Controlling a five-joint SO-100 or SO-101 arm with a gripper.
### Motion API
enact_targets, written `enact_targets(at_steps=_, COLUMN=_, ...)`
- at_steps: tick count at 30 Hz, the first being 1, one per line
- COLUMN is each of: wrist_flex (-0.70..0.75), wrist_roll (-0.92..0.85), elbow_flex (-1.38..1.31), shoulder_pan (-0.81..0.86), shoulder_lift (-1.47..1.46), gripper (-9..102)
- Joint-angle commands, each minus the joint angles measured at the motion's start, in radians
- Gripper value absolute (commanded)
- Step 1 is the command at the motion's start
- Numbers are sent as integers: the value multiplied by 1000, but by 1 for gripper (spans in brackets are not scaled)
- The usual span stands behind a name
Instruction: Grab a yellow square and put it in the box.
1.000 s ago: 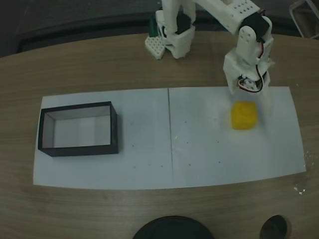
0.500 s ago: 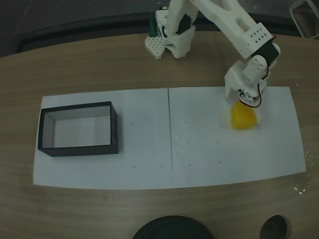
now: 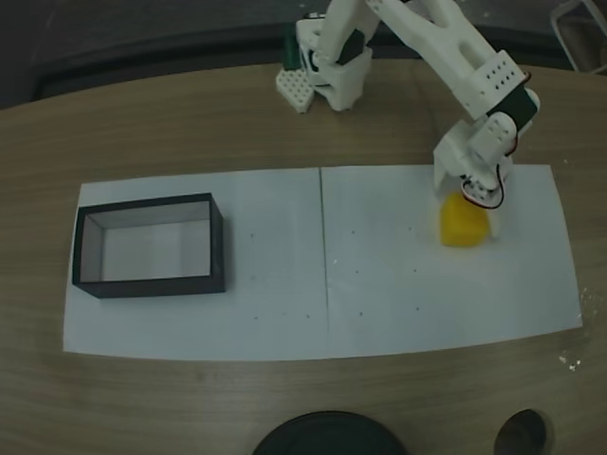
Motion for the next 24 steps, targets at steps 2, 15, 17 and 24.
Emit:
enact_targets(at_steps=2, wrist_flex=5, wrist_roll=-3, elbow_flex=-55, shoulder_pan=2, shoulder_lift=18, gripper=25)
enact_targets(at_steps=15, wrist_flex=3, wrist_roll=-5, elbow_flex=-55, shoulder_pan=12, shoulder_lift=35, gripper=6)
enact_targets(at_steps=17, wrist_flex=3, wrist_roll=-5, elbow_flex=-55, shoulder_pan=12, shoulder_lift=34, gripper=6)
enact_targets(at_steps=24, wrist_flex=6, wrist_roll=-6, elbow_flex=-55, shoulder_pan=12, shoulder_lift=34, gripper=21)
